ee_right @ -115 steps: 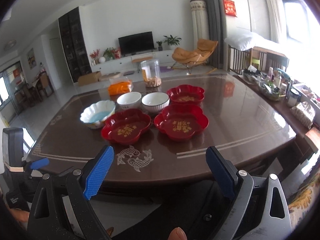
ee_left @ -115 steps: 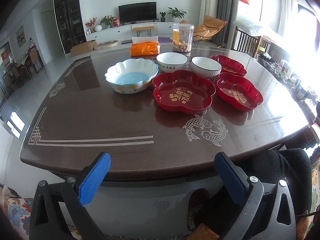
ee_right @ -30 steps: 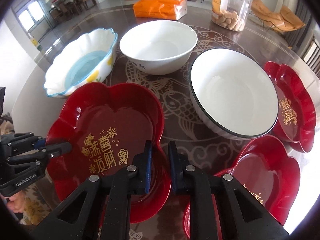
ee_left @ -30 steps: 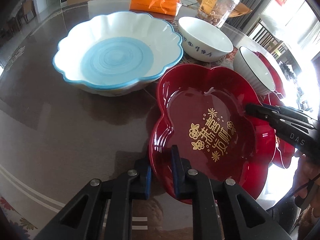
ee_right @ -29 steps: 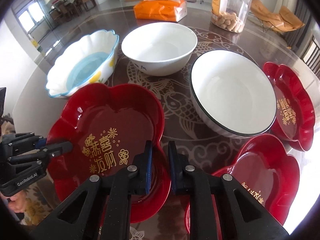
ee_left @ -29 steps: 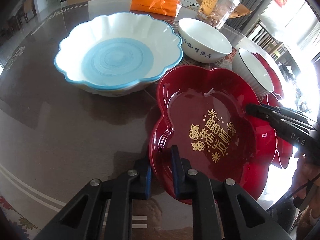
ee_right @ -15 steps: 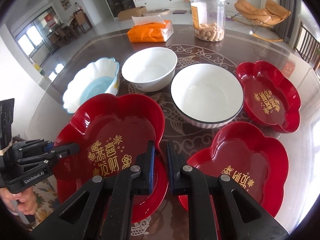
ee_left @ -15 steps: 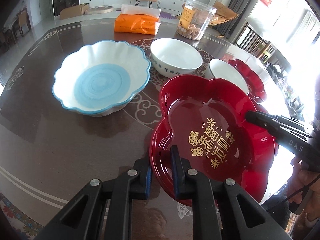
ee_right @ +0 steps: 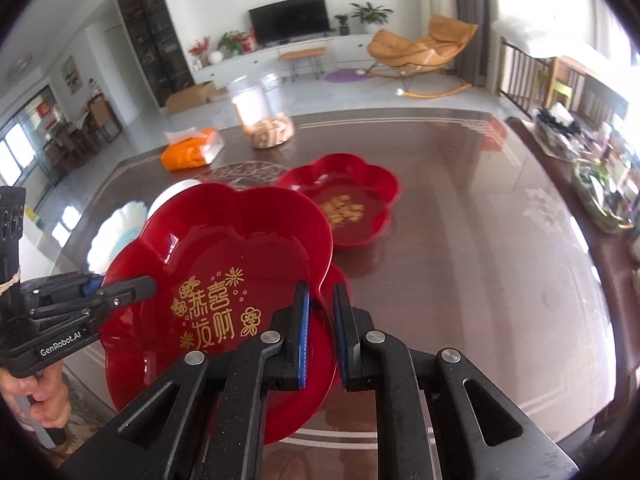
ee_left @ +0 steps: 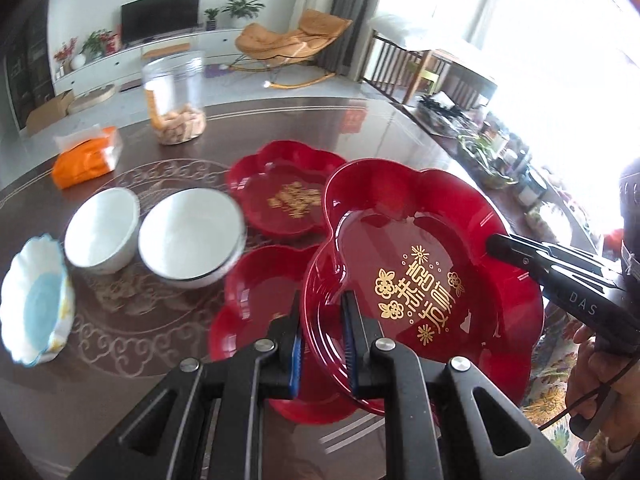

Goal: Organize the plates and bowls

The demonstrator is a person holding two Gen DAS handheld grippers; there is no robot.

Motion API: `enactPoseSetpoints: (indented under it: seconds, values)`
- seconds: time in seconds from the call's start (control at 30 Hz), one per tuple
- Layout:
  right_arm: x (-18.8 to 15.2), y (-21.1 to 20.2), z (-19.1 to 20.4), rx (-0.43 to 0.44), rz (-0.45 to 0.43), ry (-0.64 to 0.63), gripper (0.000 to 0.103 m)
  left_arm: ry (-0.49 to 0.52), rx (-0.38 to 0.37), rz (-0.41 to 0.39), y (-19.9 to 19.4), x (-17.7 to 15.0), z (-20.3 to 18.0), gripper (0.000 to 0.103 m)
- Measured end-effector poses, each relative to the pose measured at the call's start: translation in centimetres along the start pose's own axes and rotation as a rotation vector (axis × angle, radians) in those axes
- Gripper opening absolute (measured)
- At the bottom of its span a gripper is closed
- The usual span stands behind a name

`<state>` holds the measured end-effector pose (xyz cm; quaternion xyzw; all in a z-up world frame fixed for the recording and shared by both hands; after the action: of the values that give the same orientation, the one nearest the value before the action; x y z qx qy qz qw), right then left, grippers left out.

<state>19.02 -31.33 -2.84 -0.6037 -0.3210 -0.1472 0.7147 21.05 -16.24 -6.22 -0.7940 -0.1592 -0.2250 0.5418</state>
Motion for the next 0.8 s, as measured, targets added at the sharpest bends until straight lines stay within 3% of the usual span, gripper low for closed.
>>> enactPoseSetpoints:
  seconds: [0.17, 0.3, 0.47, 0.7, 0.73, 0.8]
  values:
    - [-3.6, -0.5, -9.0, -0.096, 0.020, 0.123, 0.015, 0.092, -0.034, 0.066, 6.7, -0.3, -8.2, 0.016]
    - [-6.7, 1.4, -14.2, -0.132, 0.057, 0.210, 0.016, 0.130, -0.021, 0.130, 12.0, -1.2, -11.5, 0.016]
    - [-9.7, 3.9, -17.5, -0.147, 0.087, 0.279, 0.016, 0.165, 0.015, 0.174, 16.1, -1.9, -12.6, 0.016]
    - [-10.7, 4.8, -18.2, -0.164, 0.052, 0.302, 0.018, 0.189, 0.031, 0.195, 18.1, -2.5, -11.9, 0.017]
    - [-10.7, 4.8, -18.2, -0.179, 0.049, 0.296, 0.020, 0.181, 0.021, 0.210, 18.3, -2.5, -11.7, 0.017]
    - [-10.5, 4.6, -18.1, -0.214, 0.043, 0.291, 0.046, 0.161, 0.013, 0.221, 18.2, -2.4, -11.3, 0.017]
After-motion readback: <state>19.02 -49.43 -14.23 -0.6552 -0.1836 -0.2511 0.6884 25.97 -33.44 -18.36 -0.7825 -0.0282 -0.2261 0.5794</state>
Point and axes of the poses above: each gripper's, at about its wrist camera, not at the fingertips, and y roughly the way its jaws point, z to its left, x to its top, the point moved 5 cm from there along y, roughly the way its jaws point, and after that the axes turned 10 degrees about -y, right-handed, at the moved point
